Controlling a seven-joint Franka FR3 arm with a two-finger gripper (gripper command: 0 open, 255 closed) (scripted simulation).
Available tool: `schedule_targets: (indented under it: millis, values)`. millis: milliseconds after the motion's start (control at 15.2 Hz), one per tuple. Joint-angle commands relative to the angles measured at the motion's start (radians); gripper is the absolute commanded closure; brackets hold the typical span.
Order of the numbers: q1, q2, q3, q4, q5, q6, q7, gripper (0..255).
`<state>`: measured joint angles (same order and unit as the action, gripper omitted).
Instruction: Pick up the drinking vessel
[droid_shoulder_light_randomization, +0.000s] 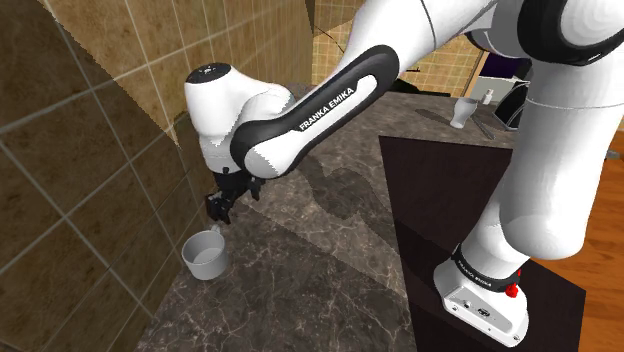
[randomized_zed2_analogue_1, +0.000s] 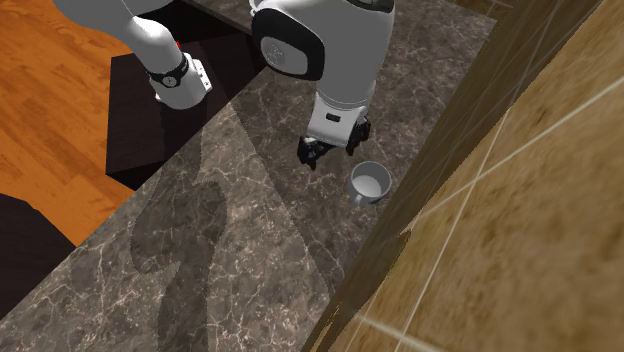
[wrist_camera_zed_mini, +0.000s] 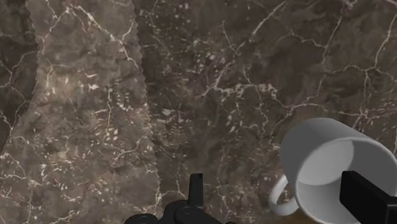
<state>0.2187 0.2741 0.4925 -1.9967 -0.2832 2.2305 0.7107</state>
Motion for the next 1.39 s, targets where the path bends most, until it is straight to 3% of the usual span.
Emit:
schedule_targets:
  millis: [0,726,1320]
  values:
    - [0.035,0.078,-0.003,0.069,-0.038,-0.004,0.037,0]
    - [0.252,0.489,-0.052,0.52,-0.157,-0.074,0.12,0]
    - [0.268,0.555,-0.074,0.526,-0.182,-0.015,0.136,0]
